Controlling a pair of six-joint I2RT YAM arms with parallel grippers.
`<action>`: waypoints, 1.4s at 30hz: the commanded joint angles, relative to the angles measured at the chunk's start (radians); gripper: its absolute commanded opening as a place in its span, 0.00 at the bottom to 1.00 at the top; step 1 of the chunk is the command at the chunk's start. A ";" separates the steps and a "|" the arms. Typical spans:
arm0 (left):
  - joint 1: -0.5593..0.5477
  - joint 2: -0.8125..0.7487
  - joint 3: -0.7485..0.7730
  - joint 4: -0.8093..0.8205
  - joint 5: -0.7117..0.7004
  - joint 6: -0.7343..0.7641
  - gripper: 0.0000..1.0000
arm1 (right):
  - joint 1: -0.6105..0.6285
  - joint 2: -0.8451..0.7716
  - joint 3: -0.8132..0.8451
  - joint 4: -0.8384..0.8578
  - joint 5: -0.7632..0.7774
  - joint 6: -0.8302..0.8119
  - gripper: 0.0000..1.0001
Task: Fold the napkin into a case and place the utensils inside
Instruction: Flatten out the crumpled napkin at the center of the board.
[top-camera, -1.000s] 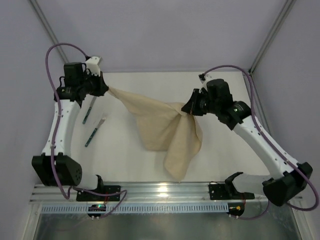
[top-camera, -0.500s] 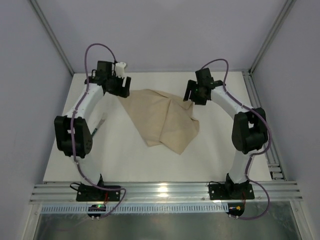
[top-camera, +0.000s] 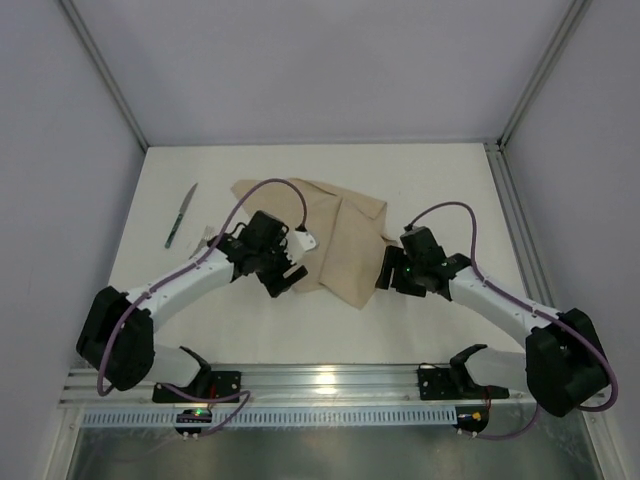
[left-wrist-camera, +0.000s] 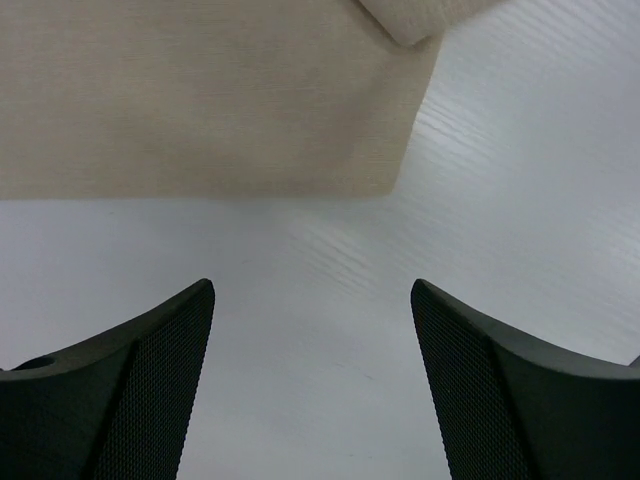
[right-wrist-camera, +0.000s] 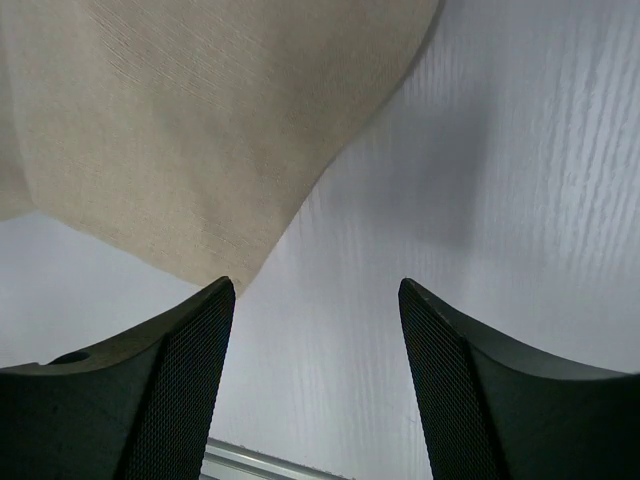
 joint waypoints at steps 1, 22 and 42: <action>-0.057 0.050 -0.023 0.120 -0.069 0.063 0.82 | 0.021 -0.035 -0.059 0.164 -0.029 0.113 0.70; -0.110 0.220 -0.052 0.292 -0.185 0.097 0.00 | 0.012 0.339 -0.073 0.441 -0.021 0.172 0.18; 0.210 -0.390 0.378 -0.415 -0.222 0.080 0.00 | -0.022 -0.420 0.517 -0.358 0.137 -0.193 0.03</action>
